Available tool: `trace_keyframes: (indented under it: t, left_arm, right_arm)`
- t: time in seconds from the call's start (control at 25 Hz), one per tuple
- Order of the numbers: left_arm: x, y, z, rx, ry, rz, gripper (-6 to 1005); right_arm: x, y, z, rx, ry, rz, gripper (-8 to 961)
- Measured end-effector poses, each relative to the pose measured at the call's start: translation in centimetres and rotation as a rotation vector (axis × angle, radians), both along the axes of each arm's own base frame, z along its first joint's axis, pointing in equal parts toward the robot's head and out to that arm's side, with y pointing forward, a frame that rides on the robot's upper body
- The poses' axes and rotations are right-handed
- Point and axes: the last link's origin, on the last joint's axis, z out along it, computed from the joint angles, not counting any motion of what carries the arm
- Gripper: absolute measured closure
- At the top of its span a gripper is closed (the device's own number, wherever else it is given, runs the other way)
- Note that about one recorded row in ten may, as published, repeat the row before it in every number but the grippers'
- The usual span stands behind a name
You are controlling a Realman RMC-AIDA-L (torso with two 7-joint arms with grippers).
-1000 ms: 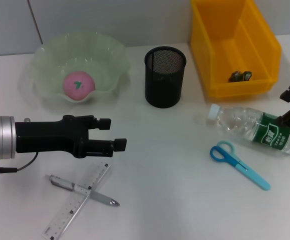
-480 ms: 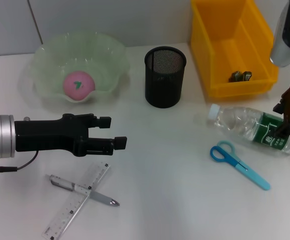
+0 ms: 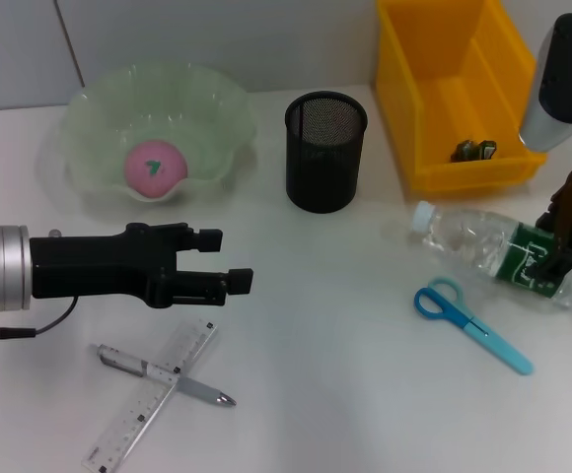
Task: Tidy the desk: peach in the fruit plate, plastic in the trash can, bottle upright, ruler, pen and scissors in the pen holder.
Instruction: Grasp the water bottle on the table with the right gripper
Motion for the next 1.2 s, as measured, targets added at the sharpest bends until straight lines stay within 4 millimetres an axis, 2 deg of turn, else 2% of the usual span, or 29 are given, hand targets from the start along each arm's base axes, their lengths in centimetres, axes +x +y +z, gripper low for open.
trace_keyframes:
  t: [1.2]
  left_arm:
    - [0.4,0.2,0.1,0.001,-0.011,-0.006,134]
  right_arm:
    - [2.2,0.1,-2.5,-0.016,0.001,-0.029,267]
